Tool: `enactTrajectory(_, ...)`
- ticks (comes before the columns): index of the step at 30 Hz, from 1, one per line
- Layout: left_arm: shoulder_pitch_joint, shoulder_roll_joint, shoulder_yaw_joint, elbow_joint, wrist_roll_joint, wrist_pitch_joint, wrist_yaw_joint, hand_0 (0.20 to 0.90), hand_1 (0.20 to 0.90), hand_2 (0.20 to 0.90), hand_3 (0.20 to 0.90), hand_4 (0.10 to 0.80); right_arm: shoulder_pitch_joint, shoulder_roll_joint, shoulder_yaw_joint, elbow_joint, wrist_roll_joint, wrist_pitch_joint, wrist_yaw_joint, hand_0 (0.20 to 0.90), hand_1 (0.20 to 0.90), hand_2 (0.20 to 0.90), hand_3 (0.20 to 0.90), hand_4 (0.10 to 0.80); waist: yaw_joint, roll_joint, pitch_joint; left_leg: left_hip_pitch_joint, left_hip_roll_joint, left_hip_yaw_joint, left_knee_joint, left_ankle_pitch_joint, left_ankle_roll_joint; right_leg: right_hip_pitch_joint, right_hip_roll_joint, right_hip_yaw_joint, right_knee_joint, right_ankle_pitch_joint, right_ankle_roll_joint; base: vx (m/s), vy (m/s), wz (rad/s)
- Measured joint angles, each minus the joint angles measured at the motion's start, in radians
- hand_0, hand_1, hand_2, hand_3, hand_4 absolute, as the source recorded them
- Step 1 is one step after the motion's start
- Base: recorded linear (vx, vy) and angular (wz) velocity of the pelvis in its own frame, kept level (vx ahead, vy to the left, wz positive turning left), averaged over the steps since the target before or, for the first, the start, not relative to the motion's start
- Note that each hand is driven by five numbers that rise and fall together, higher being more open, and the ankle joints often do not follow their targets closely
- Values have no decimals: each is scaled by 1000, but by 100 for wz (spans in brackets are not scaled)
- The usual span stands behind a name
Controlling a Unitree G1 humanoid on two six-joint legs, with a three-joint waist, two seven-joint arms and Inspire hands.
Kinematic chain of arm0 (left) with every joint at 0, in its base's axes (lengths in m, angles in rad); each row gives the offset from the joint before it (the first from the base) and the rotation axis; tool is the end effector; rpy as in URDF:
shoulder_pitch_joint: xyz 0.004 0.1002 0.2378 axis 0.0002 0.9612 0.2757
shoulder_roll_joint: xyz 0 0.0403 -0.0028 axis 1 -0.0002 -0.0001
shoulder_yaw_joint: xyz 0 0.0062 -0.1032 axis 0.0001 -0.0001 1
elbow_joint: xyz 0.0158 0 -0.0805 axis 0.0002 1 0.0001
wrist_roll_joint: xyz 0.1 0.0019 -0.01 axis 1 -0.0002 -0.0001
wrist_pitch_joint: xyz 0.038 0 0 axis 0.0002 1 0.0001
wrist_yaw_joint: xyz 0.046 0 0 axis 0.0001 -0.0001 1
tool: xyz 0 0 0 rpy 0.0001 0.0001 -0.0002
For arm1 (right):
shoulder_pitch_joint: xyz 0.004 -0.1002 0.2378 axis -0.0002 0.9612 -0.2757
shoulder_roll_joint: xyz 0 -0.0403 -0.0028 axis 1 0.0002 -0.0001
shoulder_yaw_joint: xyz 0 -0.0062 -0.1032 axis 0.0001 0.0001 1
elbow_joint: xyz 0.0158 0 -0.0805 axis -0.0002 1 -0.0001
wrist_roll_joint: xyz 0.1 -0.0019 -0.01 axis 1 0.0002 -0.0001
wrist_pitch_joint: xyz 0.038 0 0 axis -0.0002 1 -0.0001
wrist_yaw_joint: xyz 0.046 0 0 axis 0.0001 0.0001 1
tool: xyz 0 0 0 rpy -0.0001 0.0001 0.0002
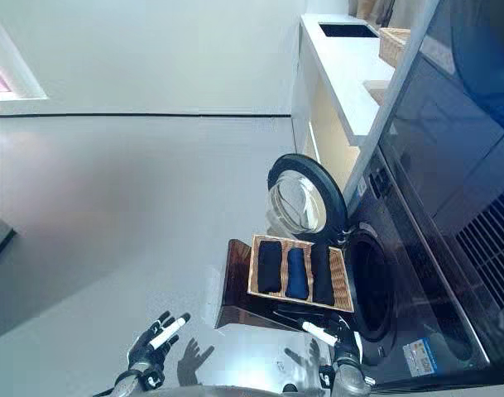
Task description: Pick up the clothes and place them into the washing machine
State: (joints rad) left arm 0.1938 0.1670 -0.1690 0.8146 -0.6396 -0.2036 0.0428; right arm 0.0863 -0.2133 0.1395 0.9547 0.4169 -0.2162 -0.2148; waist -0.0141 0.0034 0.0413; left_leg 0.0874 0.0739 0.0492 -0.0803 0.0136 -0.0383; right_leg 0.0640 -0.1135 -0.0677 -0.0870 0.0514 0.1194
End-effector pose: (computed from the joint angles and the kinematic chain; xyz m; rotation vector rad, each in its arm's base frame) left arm 0.0768 0.1894 -0.1006 -0.3353 0.7974 0.3342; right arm 0.0941 -0.2090 -0.1007 0.0139 0.8238 -0.4125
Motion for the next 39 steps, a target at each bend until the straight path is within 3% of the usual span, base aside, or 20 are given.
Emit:
enactTrajectory(31, -1, 4, 1, -2, 39, 0, 22, 900, 900, 900, 900, 800, -1, 0, 1, 0, 0, 0, -1, 900, 900, 900, 900, 800, -2, -5, 10, -3, 1, 1, 0, 0, 0, -2, 0, 0, -1, 0, 0, 3, -4, 0)
enactTrajectory(39, -1, 4, -1, -2, 60, 0, 24, 900, 900, 900, 900, 800, -1, 0, 0, 0, -1, 0, 0, 900, 900, 900, 900, 800, -28, -7, 10, -4, 4, 0, 0, 0, 0, -4, 3, 1, 0, -1, 0, 24, -50, 0)
